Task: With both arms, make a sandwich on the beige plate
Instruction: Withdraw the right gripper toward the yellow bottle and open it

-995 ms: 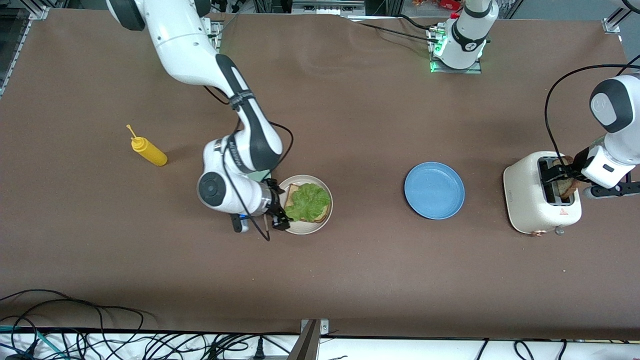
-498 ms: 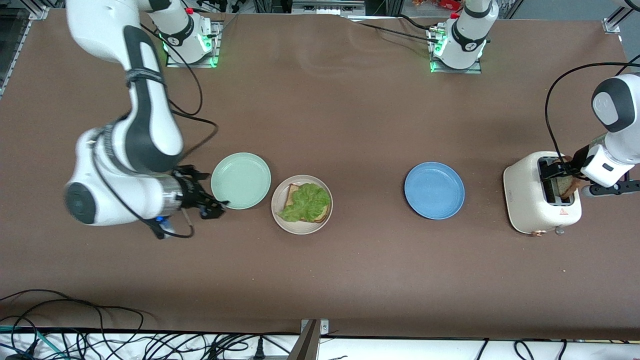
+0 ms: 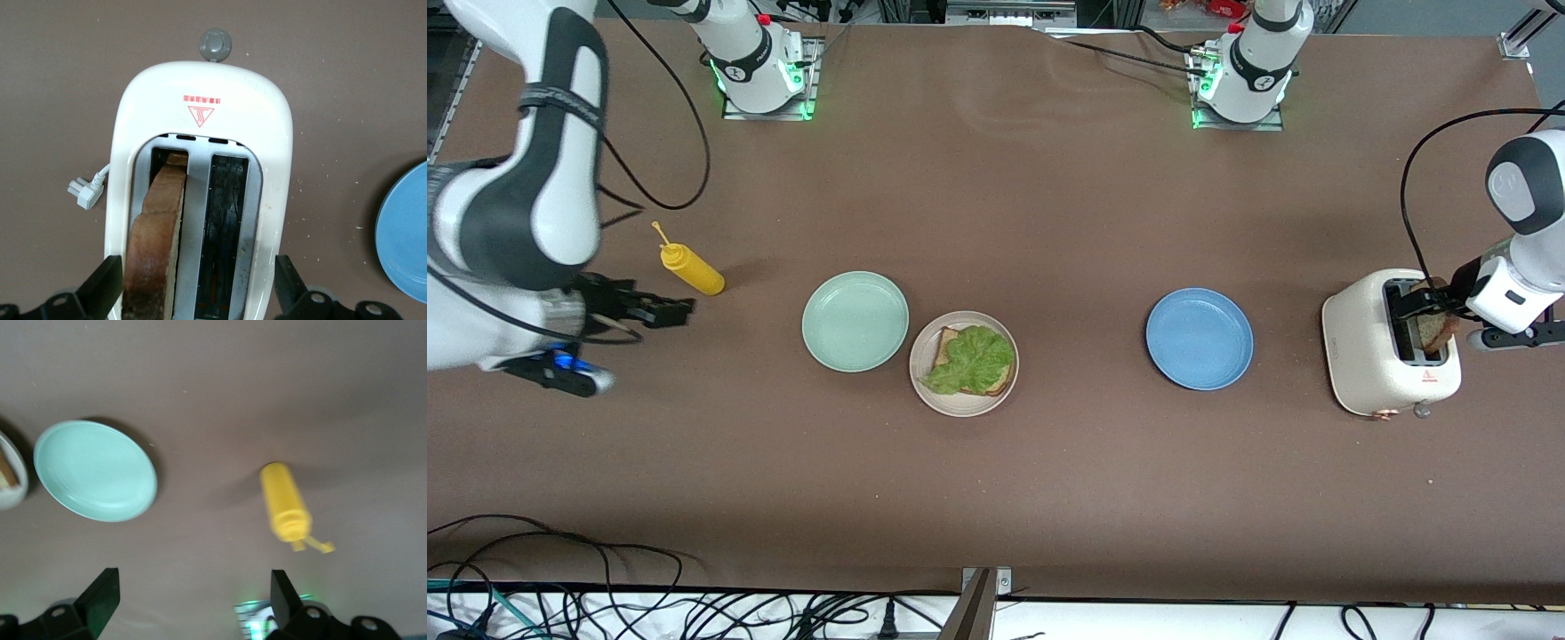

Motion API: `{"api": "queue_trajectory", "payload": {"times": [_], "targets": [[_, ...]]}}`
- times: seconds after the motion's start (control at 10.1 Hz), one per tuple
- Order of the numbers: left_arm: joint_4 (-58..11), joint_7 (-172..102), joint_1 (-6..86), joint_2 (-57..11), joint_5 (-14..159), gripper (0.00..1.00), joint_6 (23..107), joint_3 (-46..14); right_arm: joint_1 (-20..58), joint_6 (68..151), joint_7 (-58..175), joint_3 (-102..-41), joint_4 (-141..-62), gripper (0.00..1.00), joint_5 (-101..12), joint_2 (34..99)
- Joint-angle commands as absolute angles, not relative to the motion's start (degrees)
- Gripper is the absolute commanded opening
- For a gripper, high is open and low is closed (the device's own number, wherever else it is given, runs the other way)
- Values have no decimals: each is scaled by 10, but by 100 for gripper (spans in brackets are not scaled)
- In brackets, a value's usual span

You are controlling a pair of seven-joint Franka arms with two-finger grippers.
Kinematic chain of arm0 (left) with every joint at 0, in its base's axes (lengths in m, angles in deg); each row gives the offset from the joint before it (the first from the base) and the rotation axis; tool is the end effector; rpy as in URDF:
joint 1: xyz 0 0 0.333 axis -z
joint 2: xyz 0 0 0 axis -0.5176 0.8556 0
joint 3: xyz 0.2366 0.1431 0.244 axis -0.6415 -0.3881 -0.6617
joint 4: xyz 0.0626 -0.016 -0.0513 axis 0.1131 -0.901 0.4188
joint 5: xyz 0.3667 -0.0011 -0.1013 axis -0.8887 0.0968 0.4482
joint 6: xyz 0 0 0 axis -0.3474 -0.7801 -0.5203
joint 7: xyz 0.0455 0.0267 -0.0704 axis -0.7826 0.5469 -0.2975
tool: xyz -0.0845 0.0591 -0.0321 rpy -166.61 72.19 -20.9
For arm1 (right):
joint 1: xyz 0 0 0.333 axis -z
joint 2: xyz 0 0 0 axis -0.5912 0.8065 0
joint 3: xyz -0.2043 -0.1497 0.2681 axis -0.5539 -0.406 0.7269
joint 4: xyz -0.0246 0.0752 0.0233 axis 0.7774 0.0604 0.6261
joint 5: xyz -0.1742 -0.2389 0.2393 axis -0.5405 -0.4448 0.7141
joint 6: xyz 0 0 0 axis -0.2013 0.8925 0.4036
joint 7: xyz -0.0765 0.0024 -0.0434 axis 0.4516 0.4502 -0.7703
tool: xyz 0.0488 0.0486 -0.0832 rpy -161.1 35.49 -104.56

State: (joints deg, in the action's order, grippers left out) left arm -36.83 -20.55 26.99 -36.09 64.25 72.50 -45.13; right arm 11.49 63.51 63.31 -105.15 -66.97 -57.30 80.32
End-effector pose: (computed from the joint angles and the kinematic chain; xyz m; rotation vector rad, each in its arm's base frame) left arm 0.5761 0.1512 0.4184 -3.1074 -0.1985 0.0333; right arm 0.6798 0.0277 0.5027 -2.9937 0.2543 0.6528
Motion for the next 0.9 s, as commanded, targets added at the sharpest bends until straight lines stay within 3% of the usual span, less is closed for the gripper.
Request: {"api": "queue_trajectory", "payload": {"times": [0.0, 0.2, 0.5, 0.8], "targets": [[-336, -200, 267, -361, 654, 100, 699, -453, 107, 640, 388, -1118, -741, 100, -578, 776], [-330, -200, 263, -360, 653, 100, 699, -456, 107, 683, 184, -1161, -811, 100, -574, 762], [-329, -198, 262, -350, 653, 100, 699, -456, 108, 863, -111, -1164, -1019, 100, -545, 669], [-334, -192, 262, -346, 654, 100, 698, -455, 155, 888, -410, -1167, -1102, 100, -386, 689]]}}
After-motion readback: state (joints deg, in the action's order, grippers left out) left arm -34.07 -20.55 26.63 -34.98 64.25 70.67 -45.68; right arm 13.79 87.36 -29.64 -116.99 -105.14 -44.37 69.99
